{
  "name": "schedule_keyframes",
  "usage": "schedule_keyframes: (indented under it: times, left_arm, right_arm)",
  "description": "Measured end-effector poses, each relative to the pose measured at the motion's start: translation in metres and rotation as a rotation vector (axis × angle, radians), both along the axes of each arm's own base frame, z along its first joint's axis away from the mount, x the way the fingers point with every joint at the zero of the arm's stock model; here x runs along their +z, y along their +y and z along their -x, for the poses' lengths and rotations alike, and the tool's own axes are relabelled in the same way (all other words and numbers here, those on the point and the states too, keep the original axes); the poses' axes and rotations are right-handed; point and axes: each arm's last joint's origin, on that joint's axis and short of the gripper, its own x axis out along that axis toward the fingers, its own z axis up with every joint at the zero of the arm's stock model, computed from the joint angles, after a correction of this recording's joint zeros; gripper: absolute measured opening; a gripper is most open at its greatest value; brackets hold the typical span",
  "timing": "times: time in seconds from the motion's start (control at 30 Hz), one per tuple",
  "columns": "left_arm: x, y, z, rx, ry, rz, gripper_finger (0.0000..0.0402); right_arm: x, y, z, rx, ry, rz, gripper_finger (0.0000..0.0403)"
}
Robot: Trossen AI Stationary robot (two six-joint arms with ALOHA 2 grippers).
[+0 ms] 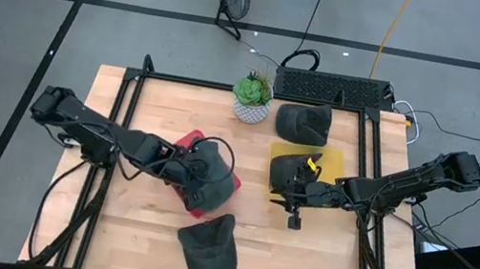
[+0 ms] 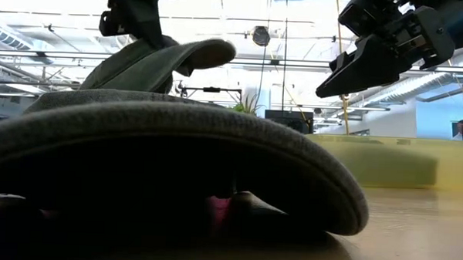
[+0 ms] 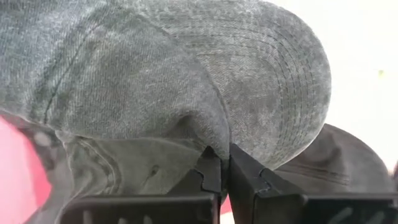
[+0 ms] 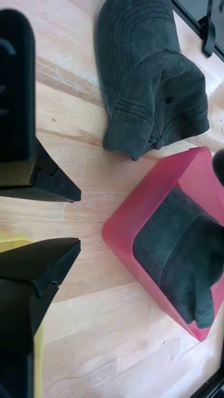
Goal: Pick & Place hat
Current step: Put the dark gray cap into the red bin
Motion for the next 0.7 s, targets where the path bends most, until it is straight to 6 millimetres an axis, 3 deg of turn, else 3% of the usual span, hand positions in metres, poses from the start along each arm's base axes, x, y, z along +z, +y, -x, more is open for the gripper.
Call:
schedule_keyframes:
  times: [0.27,0.57,0.7]
  left_arm:
    - [-0.0023,0.0054,0.0030,-0.001,0.055,0.009,0.0043]
    - [-0.0023,0.0048,0.0028,-0.021,0.057,0.022,0.0011]
    - [-0.0023,0.0048,0.0028,-0.021,0.057,0.022,0.0018]
  right_arm:
    - [-0.0003,0.0000,0.0002,0.001,0.003,-0.003,0.0091]
    - [-0.0007,0.0000,0.0004,0.002,0.008,-0.001,0.0091]
    - [-0.0006,0.0000,0.0003,0.002,0.007,-0.001,0.0091]
